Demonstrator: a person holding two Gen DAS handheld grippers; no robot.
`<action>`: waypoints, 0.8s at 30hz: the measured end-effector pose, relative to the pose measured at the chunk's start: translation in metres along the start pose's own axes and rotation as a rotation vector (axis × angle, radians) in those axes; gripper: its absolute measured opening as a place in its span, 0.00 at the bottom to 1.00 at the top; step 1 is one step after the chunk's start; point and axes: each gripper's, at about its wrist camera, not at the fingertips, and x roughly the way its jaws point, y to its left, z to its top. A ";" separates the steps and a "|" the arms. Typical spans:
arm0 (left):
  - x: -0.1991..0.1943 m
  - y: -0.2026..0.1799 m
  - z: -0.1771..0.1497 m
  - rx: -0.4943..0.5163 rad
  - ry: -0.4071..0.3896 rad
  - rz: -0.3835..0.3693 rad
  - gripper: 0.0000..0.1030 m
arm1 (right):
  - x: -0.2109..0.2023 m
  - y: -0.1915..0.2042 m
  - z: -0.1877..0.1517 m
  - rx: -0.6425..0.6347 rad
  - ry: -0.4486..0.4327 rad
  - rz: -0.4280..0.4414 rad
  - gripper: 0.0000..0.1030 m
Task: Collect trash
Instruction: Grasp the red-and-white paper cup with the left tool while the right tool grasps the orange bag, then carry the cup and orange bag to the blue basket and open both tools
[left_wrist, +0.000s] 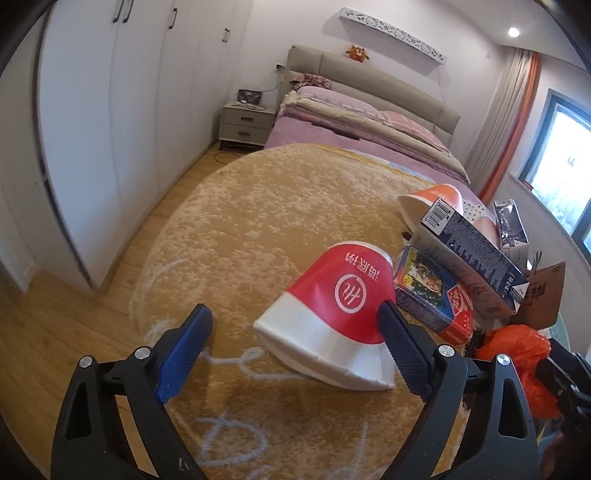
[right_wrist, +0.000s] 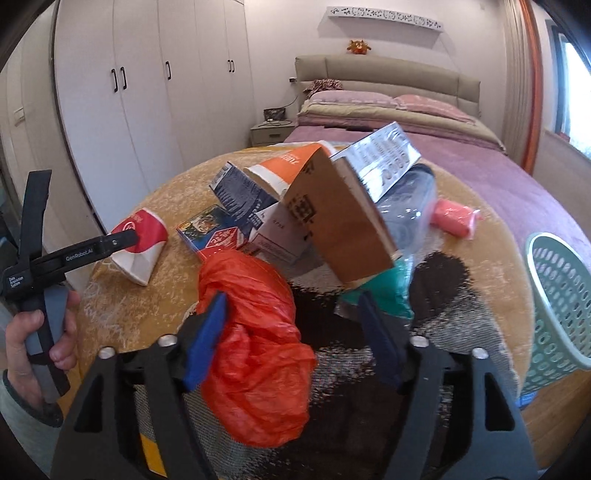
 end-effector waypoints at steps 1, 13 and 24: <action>0.002 -0.002 0.000 0.003 0.009 -0.009 0.86 | 0.002 0.002 0.000 -0.002 0.006 0.001 0.69; -0.001 -0.031 -0.009 0.074 0.017 -0.051 0.36 | 0.018 0.013 -0.009 0.022 0.081 0.097 0.68; -0.028 -0.056 -0.006 0.098 -0.055 -0.047 0.34 | -0.004 0.018 -0.016 -0.030 0.059 0.144 0.24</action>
